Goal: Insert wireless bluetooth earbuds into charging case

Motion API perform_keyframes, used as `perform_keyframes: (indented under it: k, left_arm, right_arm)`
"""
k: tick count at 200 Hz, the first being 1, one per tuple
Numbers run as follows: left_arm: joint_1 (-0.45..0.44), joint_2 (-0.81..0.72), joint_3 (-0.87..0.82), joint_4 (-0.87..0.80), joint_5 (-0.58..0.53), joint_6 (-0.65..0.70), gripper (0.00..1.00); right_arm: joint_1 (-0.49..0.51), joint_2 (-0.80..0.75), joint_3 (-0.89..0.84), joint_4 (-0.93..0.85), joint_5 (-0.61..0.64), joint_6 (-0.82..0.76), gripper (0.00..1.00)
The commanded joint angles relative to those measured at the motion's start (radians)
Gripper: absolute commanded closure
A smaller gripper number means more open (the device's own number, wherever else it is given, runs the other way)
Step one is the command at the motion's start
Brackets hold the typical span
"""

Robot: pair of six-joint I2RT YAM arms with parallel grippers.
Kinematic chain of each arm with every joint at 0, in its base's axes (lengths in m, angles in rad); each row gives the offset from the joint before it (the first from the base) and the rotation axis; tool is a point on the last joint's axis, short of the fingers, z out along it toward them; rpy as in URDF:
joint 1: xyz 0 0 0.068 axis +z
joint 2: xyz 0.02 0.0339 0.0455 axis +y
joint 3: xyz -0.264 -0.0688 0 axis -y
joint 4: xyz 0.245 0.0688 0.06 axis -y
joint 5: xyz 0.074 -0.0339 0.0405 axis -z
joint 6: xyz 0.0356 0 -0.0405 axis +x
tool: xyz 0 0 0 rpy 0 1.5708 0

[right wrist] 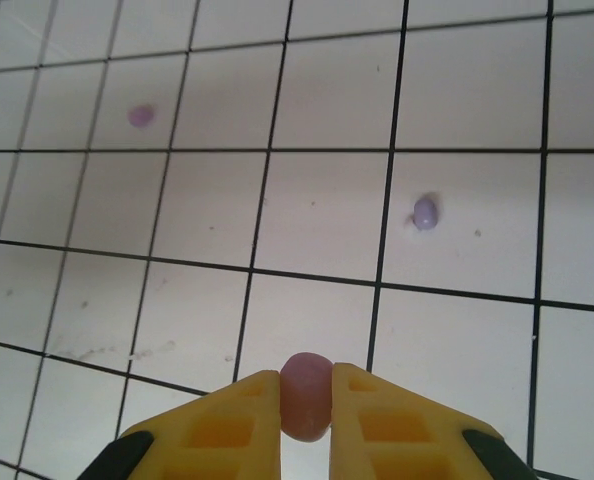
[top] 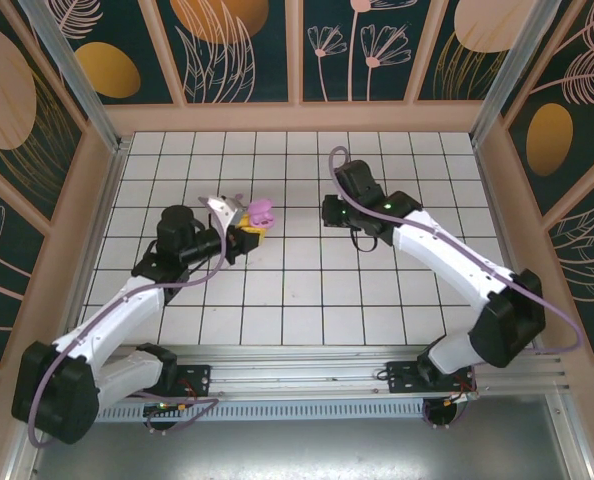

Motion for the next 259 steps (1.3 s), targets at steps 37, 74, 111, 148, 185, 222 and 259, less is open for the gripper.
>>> perform_keyframes:
  k: [37, 74, 111, 148, 185, 222, 259]
  left_arm:
    - [-0.051, 0.128, 0.049, 0.235, -0.043, 0.077, 0.89]
    - [-0.058, 0.192, 0.053, 0.303, -0.025, 0.056, 0.91]
    - [-0.064, 0.209, 0.059, 0.303, -0.026, 0.059, 0.91]
    - [-0.068, 0.197, 0.046, 0.301, -0.023, 0.059, 0.91]
    - [-0.069, 0.188, 0.034, 0.301, -0.021, 0.06, 0.91]
    - [-0.068, 0.185, 0.029, 0.313, -0.027, 0.045, 0.91]
    - [-0.069, 0.2, 0.027, 0.321, -0.027, 0.042, 0.91]
  right_arm:
    - [-0.007, -0.165, 0.005, -0.048, -0.09, -0.02, 0.86]
    - [-0.006, -0.191, -0.034, 0.051, -0.156, -0.014, 0.86]
    - [0.012, -0.113, 0.027, 0.069, -0.214, 0.005, 0.87]
    - [0.071, -0.028, 0.108, 0.086, -0.218, -0.002, 0.87]
    - [0.104, 0.045, 0.181, 0.076, -0.231, -0.003, 0.88]
    - [0.121, 0.086, 0.208, 0.066, -0.227, -0.001, 0.88]
    - [0.128, 0.102, 0.217, 0.062, -0.232, 0.01, 0.88]
